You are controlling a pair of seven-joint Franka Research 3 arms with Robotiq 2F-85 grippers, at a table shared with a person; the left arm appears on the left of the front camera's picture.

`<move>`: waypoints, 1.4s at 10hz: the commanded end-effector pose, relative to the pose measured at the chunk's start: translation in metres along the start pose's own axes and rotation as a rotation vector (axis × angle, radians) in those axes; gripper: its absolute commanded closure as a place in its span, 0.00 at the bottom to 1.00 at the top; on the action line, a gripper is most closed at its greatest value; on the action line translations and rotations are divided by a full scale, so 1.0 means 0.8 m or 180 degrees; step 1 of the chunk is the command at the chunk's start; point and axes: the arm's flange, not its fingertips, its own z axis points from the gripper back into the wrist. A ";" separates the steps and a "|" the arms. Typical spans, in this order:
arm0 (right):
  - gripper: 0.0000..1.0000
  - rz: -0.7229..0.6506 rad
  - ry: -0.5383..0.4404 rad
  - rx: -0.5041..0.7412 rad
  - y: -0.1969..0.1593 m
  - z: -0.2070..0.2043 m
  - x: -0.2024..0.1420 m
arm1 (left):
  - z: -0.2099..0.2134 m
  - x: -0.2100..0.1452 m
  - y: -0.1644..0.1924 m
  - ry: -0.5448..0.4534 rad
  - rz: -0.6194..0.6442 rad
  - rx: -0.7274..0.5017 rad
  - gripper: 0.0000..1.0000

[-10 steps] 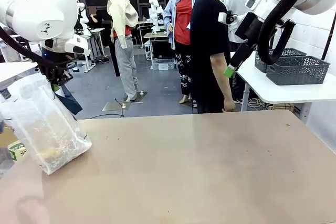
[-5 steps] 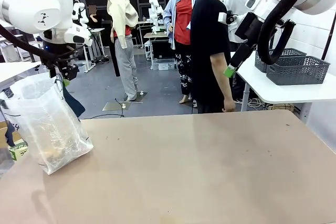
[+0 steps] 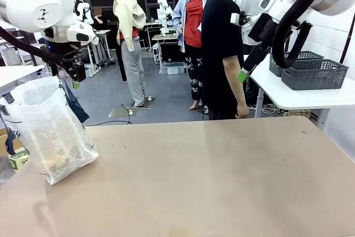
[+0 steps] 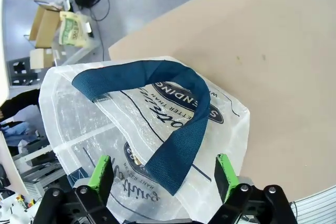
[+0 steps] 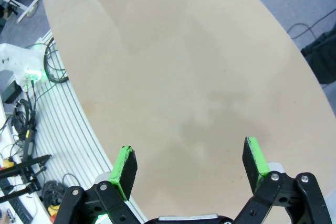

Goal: Transfer purchased items from the store into the shopping bag.
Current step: Move the Reusable shopping bag to the right side of the table.

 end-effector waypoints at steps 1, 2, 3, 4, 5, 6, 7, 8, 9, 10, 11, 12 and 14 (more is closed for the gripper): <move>0.00 -0.0042 0.0049 0.0003 0.001 0.000 -0.001 | 0.000 0.000 0.000 0.0000 0.0002 0.0000 0.00; 0.00 -0.0042 0.0049 0.0003 0.001 0.000 -0.001 | 0.000 0.000 0.000 0.0000 0.0002 0.0000 0.00; 0.00 -0.0042 0.0049 0.0003 0.001 0.000 -0.001 | 0.000 0.000 0.000 0.0000 0.0002 0.0000 0.00; 0.00 -0.0042 0.0049 0.0003 0.001 0.000 -0.001 | -0.001 0.000 0.000 0.0003 -0.0002 -0.0002 0.00; 0.00 -0.0042 0.0049 0.0003 0.001 0.000 -0.001 | 0.005 -0.003 0.000 -0.0097 -0.0214 -0.0442 0.00; 0.00 -0.0042 0.0049 0.0003 0.001 0.000 -0.001 | 0.005 -0.001 0.003 -0.0399 -0.0384 -0.1022 0.00; 0.00 -0.0042 0.0049 0.0003 0.001 0.000 -0.001 | 0.002 0.001 0.005 -0.0609 -0.0445 -0.1360 0.00; 0.00 -0.0042 0.0049 0.0003 0.001 0.000 -0.001 | -0.003 0.001 0.003 -0.0843 -0.0568 -0.1625 0.00; 0.00 -0.0042 0.0049 0.0003 0.001 0.000 -0.001 | -0.008 -0.001 0.001 -0.1212 -0.0775 -0.1768 0.00; 0.00 -0.0042 0.0049 0.0003 0.001 0.000 -0.001 | -0.013 -0.001 -0.001 -0.1519 -0.0854 -0.1914 0.00; 0.00 -0.0042 0.0049 0.0003 0.001 0.000 -0.001 | -0.019 -0.002 -0.006 -0.1817 -0.0949 -0.1925 0.00; 0.00 -0.0042 0.0049 0.0003 0.001 0.000 -0.001 | -0.023 -0.002 -0.011 -0.2006 -0.1130 -0.2019 0.00; 0.00 -0.0042 0.0049 0.0003 0.001 0.000 -0.001 | -0.020 -0.003 -0.012 -0.2221 -0.1306 -0.2219 0.00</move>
